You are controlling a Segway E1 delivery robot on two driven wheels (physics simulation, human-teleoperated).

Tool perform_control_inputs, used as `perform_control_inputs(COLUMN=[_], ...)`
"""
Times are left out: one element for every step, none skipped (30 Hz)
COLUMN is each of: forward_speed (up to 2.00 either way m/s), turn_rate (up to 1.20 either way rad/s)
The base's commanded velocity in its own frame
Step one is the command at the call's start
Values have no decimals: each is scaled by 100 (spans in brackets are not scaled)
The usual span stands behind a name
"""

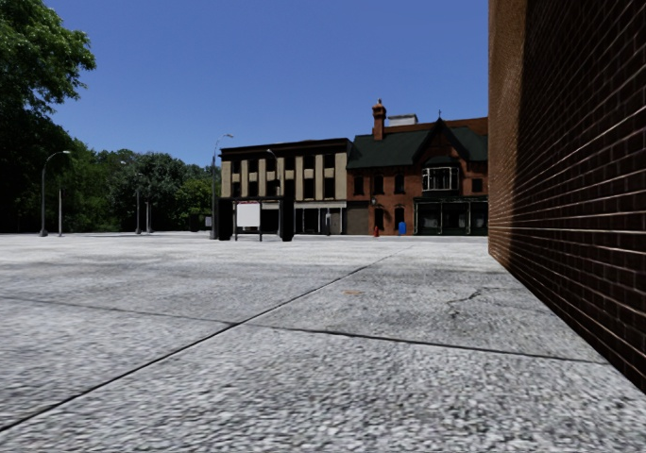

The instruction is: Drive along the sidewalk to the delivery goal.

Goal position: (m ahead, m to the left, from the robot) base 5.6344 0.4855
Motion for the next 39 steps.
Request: perform_control_inputs(forward_speed=[200, 200, 200, 200, 200, 200, 200, 200, 200, 200, 200, 200, 200, 200, 200, 200, 200, 200, 200, 200, 200, 200, 200, 200, 200, 200, 200, 200, 200, 200, 200, 200, 200, 200, 200, 200, 200, 200, 200], turn_rate=[0, 0, 0, 0, 0, 0, 0, 0, 0, 0, 0, 0, 0, 0, 0, 0, 0, 0, 0, 0, 0, 0, 0, 0, 0, 0, 0, 0, 0, 0, 0, 0, 0, 0, 0, 0, 0, 0, 0])
